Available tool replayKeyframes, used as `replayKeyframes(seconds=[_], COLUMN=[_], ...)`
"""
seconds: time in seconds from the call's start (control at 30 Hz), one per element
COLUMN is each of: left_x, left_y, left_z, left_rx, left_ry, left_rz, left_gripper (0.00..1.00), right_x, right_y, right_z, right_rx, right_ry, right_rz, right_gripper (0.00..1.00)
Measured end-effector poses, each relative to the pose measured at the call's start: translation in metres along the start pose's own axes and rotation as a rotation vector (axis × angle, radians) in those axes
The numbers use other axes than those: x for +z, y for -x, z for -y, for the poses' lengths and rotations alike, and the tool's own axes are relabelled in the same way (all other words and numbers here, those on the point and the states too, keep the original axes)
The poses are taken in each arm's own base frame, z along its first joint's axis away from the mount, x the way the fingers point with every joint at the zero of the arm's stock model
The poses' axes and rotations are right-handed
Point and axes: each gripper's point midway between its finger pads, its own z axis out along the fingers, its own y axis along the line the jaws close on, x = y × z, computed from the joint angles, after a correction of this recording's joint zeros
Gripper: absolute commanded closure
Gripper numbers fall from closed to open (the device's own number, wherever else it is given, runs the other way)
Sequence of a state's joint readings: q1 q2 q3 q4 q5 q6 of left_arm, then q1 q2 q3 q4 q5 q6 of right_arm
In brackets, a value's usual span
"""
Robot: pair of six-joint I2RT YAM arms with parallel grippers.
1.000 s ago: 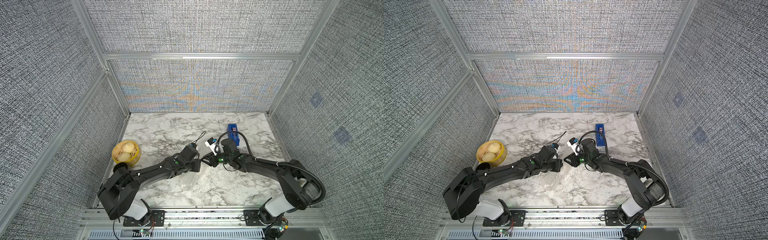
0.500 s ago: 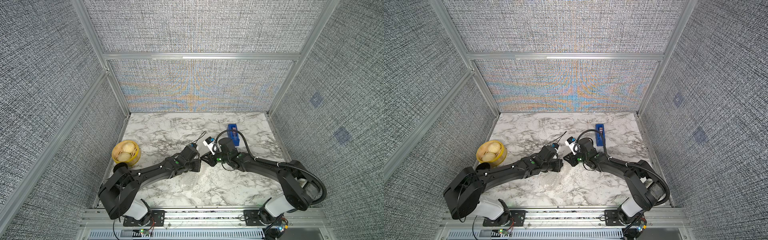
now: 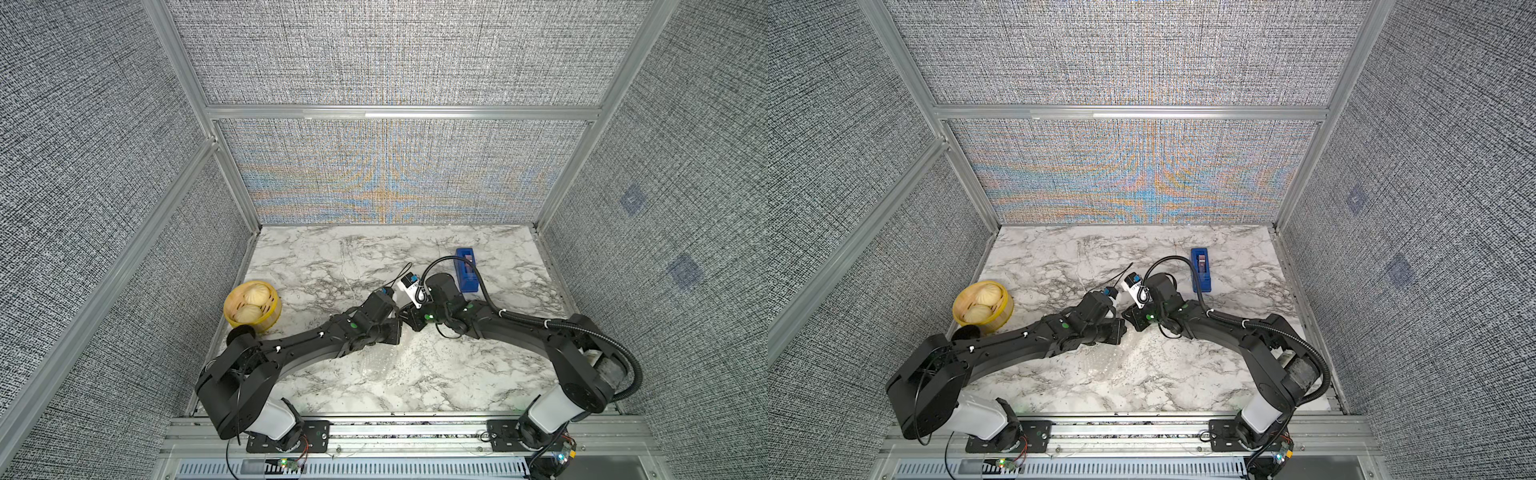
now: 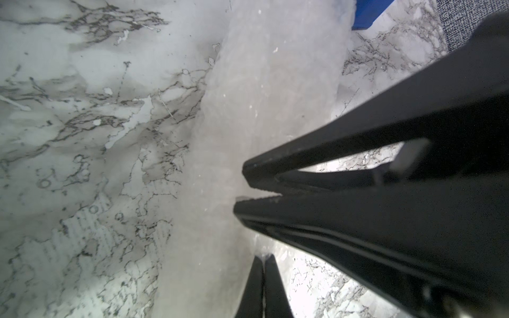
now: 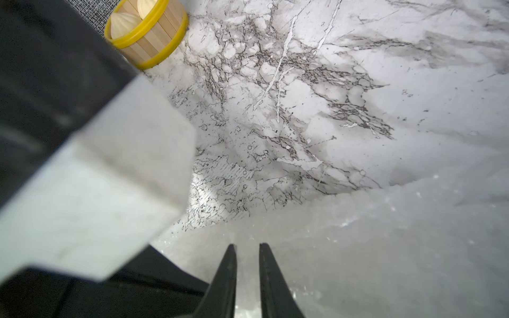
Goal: Wrap vases in bubble wrap
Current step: Stick the tape on the bubble wrap.
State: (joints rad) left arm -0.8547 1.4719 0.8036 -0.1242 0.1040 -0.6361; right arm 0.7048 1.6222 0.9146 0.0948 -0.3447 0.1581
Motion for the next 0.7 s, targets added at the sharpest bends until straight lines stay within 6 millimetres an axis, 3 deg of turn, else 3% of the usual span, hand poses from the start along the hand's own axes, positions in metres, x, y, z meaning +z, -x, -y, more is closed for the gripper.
replayKeyframes(seconds=[0.23, 0.6, 0.7], left_x=[0.001, 0.001, 0.001], left_y=[0.0, -0.001, -0.002], left_z=[0.0, -0.001, -0.003], left_rx=[0.0, -0.016, -0.017], left_ry=[-0.005, -0.003, 0.004], left_rz=[0.004, 0.005, 0.007], left_gripper=[1.0, 1.0, 1.0], right_x=[0.001, -0.006, -0.007], right_y=[-0.003, -0.004, -0.007], right_z=[0.0, 0.015, 0.016], right_rx=[-0.075, -0.215, -0.239], right_ry=[-0.101, -0.352, -0.387], right_rz=[-0.014, -0.018, -0.028], right_gripper=[0.77, 0.72, 0.64])
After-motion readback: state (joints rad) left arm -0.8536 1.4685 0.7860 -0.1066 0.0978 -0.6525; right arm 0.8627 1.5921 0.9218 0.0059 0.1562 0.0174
